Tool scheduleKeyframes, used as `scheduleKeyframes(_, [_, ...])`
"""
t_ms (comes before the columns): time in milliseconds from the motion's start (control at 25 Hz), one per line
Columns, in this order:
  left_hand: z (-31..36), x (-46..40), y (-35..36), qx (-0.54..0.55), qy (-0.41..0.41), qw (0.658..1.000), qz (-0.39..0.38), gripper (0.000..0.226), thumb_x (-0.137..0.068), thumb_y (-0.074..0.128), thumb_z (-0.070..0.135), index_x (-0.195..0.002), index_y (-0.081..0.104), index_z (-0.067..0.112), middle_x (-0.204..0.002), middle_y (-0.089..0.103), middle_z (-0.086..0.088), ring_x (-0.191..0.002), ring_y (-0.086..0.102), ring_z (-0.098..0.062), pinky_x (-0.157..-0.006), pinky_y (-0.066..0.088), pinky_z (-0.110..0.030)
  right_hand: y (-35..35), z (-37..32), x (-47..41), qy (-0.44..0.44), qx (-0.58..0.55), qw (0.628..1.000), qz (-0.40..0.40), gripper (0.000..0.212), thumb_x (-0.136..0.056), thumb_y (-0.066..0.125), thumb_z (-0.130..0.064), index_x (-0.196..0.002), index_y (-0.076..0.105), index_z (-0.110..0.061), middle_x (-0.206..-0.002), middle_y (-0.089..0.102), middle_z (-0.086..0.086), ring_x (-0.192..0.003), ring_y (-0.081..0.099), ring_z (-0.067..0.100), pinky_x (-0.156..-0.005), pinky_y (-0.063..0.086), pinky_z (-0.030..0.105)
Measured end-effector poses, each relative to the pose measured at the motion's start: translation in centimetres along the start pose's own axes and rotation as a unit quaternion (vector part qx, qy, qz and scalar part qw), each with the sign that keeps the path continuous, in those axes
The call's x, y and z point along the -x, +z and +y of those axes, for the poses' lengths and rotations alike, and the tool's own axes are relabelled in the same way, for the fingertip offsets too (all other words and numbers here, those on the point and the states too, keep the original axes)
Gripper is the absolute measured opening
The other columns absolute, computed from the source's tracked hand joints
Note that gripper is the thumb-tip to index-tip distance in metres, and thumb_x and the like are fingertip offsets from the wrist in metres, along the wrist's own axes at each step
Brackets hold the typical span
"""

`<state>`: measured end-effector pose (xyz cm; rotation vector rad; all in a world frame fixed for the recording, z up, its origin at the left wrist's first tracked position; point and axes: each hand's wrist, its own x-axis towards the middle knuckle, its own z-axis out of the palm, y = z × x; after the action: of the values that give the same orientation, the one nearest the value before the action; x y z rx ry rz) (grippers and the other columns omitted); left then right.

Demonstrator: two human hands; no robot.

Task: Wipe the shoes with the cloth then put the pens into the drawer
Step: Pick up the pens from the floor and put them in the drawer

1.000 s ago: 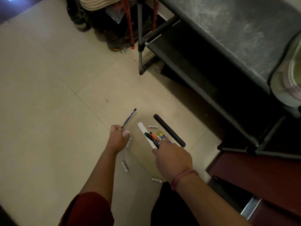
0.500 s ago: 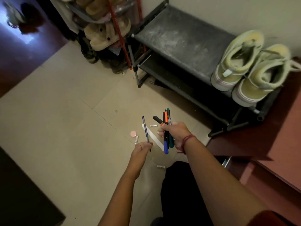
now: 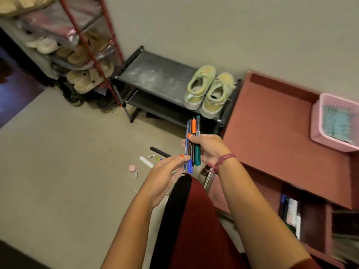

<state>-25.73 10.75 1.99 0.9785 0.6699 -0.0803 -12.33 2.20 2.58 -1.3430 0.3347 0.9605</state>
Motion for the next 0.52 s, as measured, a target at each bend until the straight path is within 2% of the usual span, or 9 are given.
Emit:
scheduleKeyframes(160, [-0.2, 2.9, 6.4, -0.046, -0.005, 0.997, -0.065, 0.024, -0.093, 0.055, 0.012, -0.106, 0.069, -0.002, -0.105, 0.073, -0.008, -0.098, 0.067, -0.008, -0.094, 0.050, -0.021, -5.7, -0.9, 5.4, -0.023, -0.065, 0.998, -0.010, 0.016, -0.092, 0.056, -0.005, -0.105, 0.058, 0.003, -0.094, 0.070, 0.013, -0.082, 0.069, 0.019, -0.068, 0.060, 0.032])
scheduleKeyframes(280, [-1.7, 3.9, 10.3, -0.129, -0.014, 0.986, -0.104, 0.017, -0.094, 0.057, 0.017, -0.098, 0.071, 0.007, -0.098, 0.075, -0.005, -0.095, 0.069, -0.009, -0.088, 0.051, -0.021, -9.8, -0.4, 8.8, -0.043, -0.097, 0.994, 0.019, 0.022, -0.092, 0.055, -0.005, -0.112, 0.057, 0.004, -0.096, 0.070, 0.012, -0.085, 0.068, 0.018, -0.069, 0.059, 0.034])
scheduleKeyframes(440, [-5.8, 3.0, 15.0, -0.164, -0.024, 0.984, -0.071, 0.012, -0.091, 0.063, 0.016, -0.097, 0.063, 0.005, -0.097, 0.073, -0.013, -0.091, 0.071, -0.020, -0.088, 0.056, -0.036, -15.1, 1.6, 12.1, -0.039, -0.142, 0.988, 0.044, 0.017, -0.094, 0.053, -0.004, -0.106, 0.058, 0.005, -0.095, 0.068, 0.011, -0.083, 0.066, 0.019, -0.064, 0.059, 0.030])
scheduleKeyframes(520, [-8.3, 2.6, 16.8, -0.180, -0.044, 0.978, -0.091, 0.014, -0.089, 0.066, 0.014, -0.097, 0.066, 0.002, -0.096, 0.073, -0.015, -0.087, 0.072, -0.023, -0.082, 0.058, -0.035, -17.5, 2.9, 12.7, -0.041, -0.163, 0.984, 0.061, 0.017, -0.093, 0.052, -0.004, -0.106, 0.058, 0.005, -0.096, 0.067, 0.012, -0.083, 0.065, 0.019, -0.064, 0.059, 0.030])
